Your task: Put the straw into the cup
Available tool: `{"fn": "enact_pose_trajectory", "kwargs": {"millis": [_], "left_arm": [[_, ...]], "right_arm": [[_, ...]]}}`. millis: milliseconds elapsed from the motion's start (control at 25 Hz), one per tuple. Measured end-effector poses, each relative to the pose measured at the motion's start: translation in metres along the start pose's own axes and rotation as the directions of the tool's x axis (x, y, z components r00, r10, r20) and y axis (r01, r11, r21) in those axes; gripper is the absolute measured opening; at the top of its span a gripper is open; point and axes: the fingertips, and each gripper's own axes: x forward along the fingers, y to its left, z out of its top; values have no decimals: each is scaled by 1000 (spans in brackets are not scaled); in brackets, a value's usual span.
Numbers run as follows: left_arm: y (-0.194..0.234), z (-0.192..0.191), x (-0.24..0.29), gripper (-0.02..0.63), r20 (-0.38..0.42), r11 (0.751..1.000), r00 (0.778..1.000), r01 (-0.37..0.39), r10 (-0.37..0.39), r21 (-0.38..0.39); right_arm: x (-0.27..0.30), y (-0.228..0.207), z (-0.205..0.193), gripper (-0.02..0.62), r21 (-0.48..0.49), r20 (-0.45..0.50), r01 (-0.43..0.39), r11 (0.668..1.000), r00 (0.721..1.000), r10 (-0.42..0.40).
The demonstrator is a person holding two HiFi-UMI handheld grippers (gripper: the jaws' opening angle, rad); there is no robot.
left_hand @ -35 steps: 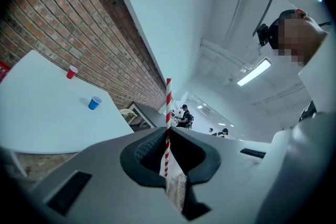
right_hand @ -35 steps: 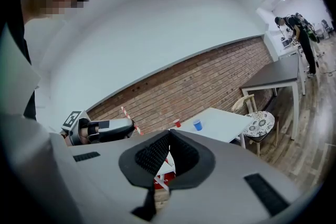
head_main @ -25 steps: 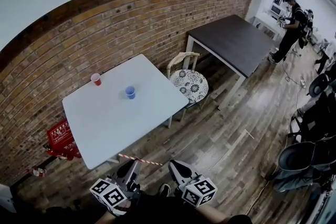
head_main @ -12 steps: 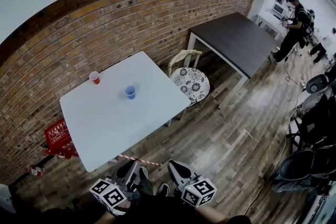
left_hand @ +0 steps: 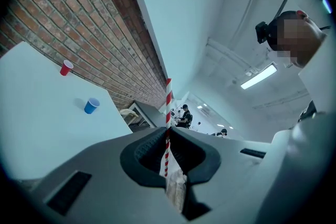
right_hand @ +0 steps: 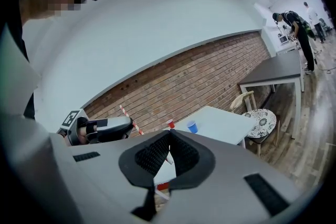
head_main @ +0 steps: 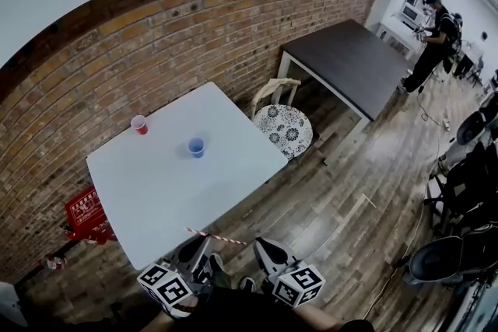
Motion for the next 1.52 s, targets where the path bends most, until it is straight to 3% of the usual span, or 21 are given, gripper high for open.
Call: {"fn": "enact_pose_trajectory", "kwargs": {"millis": [920, 1280, 1520], "left_arm": [[88, 77, 9, 37, 32, 998, 999, 35, -33, -57], [103, 89, 12, 37, 38, 993, 997, 77, -73, -90], [119, 92, 17, 38, 40, 995, 997, 71, -69, -72]], "right_arm": [[110, 19, 16, 23, -58, -43, 34, 998, 998, -37], [121, 23, 20, 23, -80, -47, 77, 994, 996, -81], [135, 19, 18, 23, -91, -70, 75, 993, 994, -82]]}}
